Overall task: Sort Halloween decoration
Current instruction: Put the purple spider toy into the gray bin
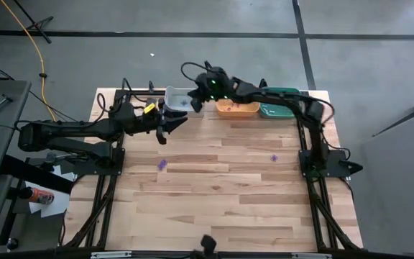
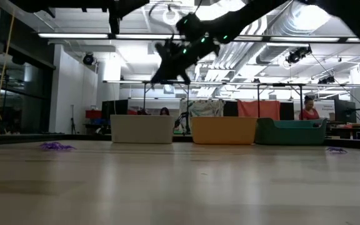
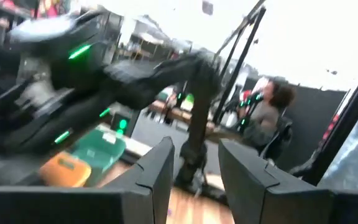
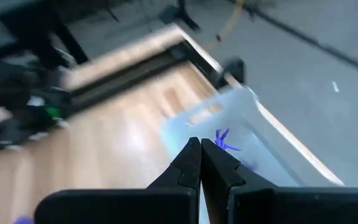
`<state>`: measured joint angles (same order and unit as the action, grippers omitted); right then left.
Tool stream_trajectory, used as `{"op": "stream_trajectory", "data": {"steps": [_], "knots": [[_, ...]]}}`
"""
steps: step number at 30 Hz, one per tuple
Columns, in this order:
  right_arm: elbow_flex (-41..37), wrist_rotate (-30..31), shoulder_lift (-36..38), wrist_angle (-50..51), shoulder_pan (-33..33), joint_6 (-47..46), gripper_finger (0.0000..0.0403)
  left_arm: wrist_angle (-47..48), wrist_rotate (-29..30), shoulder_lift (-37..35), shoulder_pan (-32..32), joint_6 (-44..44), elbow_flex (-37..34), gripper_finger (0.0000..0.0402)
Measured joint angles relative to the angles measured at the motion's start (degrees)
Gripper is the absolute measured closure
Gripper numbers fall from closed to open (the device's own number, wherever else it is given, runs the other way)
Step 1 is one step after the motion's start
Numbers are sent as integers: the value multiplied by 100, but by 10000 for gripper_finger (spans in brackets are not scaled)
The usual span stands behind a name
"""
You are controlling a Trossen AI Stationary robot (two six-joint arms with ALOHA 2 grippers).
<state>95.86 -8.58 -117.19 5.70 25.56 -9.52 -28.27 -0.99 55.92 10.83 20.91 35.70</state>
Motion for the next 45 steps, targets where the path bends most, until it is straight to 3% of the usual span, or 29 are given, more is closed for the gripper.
{"op": "stream_trajectory", "data": {"steps": [8,17,20,28,33,39,42,45], "knots": [[1393,-2,-1143,1663,147,-207,403,-587,6,0,0,-241,0,287],[1543,280,-1258,1864,146,-858,394,-593,13,0,0,-258,1,287],[1543,223,-1258,1884,179,-987,364,-593,16,0,0,-256,1,287],[1543,145,-1219,1883,227,-588,237,-593,17,0,0,-257,1,287],[1547,-404,-702,2423,324,18,199,-593,19,0,0,-260,1,287],[1394,-505,131,3783,222,1385,202,-591,20,0,0,-463,1,287],[570,-527,778,3522,216,1395,209,-595,20,0,2,-562,2,287],[-825,-525,1735,2644,223,1002,215,-598,20,0,2,-559,1,287]]}}
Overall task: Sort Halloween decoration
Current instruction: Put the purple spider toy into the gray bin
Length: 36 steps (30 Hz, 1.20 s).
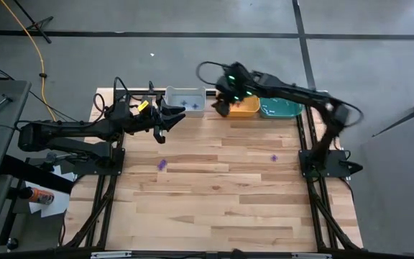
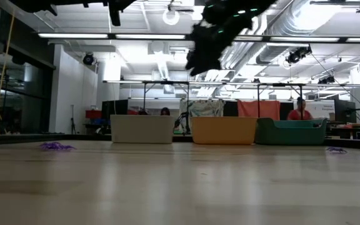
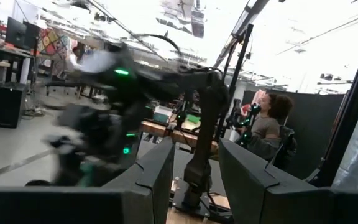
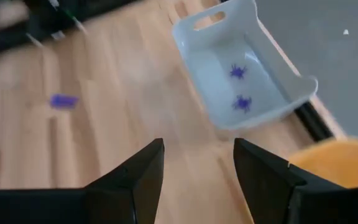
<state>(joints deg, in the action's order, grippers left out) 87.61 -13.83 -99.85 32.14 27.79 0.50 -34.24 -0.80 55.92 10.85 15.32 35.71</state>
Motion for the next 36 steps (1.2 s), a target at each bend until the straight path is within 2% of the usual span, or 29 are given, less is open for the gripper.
{"op": "stream_trajectory", "data": {"steps": [6,9,12,16,21,26,36], "knots": [[-2659,-80,2146,-2008,-285,-1242,219,5,2,0,-2,-3,1,287],[-3528,-84,3016,-3144,-547,-1662,219,5,1,0,-1,-174,0,287],[-4053,-85,3613,-4011,-795,-1841,220,7,1,0,0,-370,0,287],[-4349,-80,3978,-4564,-1070,-1626,229,13,0,0,-2,-351,-1,287],[-4398,11,3983,-4662,-1255,-1076,249,270,0,0,0,65,0,287],[-4385,34,3945,-4661,-1259,-1069,264,601,-2,0,-2,225,-1,287],[-4379,36,3945,-4658,-1257,-1099,265,619,0,0,0,147,0,287]]}}
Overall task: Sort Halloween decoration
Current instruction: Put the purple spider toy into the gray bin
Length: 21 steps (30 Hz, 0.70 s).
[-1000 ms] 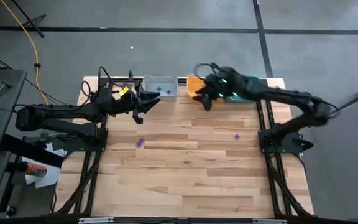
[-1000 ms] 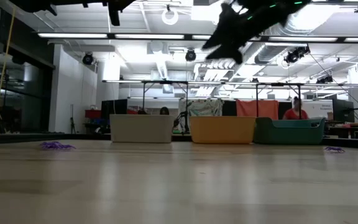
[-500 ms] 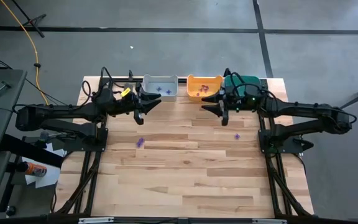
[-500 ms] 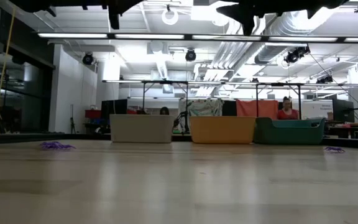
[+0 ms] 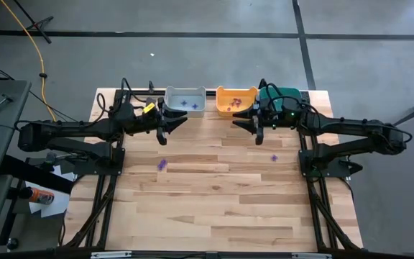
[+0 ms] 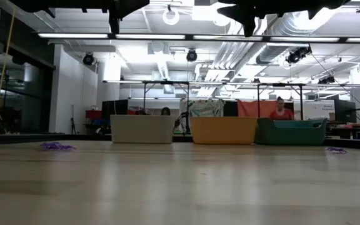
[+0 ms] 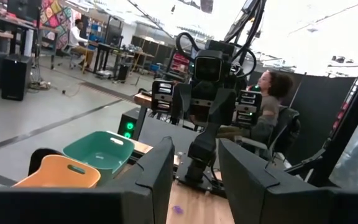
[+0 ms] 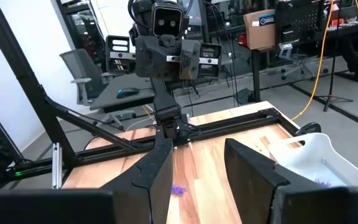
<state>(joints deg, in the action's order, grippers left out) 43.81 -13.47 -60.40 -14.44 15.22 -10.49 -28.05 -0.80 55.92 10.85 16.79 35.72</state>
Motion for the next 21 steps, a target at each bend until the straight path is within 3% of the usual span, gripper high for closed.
{"op": "stream_trajectory", "data": {"steps": [15,21], "knots": [[4,2,-2,0,0,-320,265,0,-2,0,-2,-51,0,287],[7,2,-2,274,0,-855,265,94,-2,0,-1,-47,-1,287]]}}
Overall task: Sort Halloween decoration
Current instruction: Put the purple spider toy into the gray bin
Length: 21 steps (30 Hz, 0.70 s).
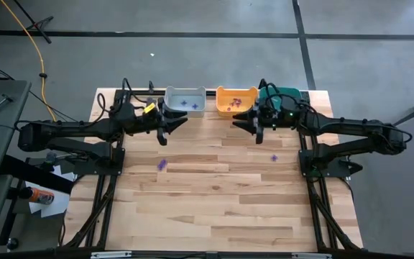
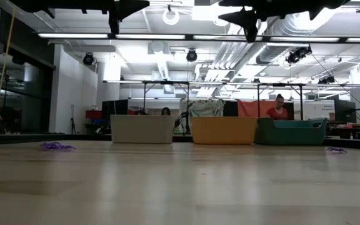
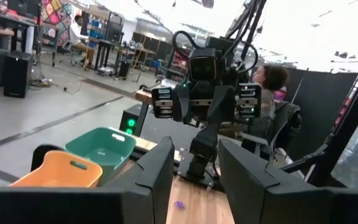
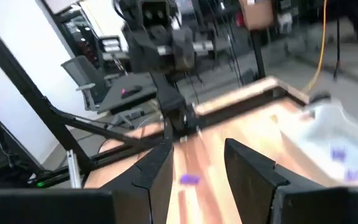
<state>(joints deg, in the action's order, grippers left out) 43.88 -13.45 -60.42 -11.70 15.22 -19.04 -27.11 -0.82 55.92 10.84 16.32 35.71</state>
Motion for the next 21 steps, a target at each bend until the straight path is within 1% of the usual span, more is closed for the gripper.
{"op": "stream_trajectory", "data": {"steps": [3,5,8,11,15,18,21], "knots": [[2,-3,0,479,-1,-369,265,163,0,0,-1,0,0,287],[4,-98,0,1062,-15,-717,265,288,0,0,1,2,0,287],[4,-347,0,2349,-91,-1170,265,401,0,2,1,2,0,287],[-18,-346,0,3821,-261,-1490,265,495,0,0,1,2,2,287],[-297,-326,0,5386,-547,-2047,265,656,0,2,0,0,1,287],[-744,-285,0,5944,-714,-2769,265,703,0,2,-1,0,1,287],[-1279,47,0,5931,-793,-3500,265,700,0,2,1,0,0,287]]}}
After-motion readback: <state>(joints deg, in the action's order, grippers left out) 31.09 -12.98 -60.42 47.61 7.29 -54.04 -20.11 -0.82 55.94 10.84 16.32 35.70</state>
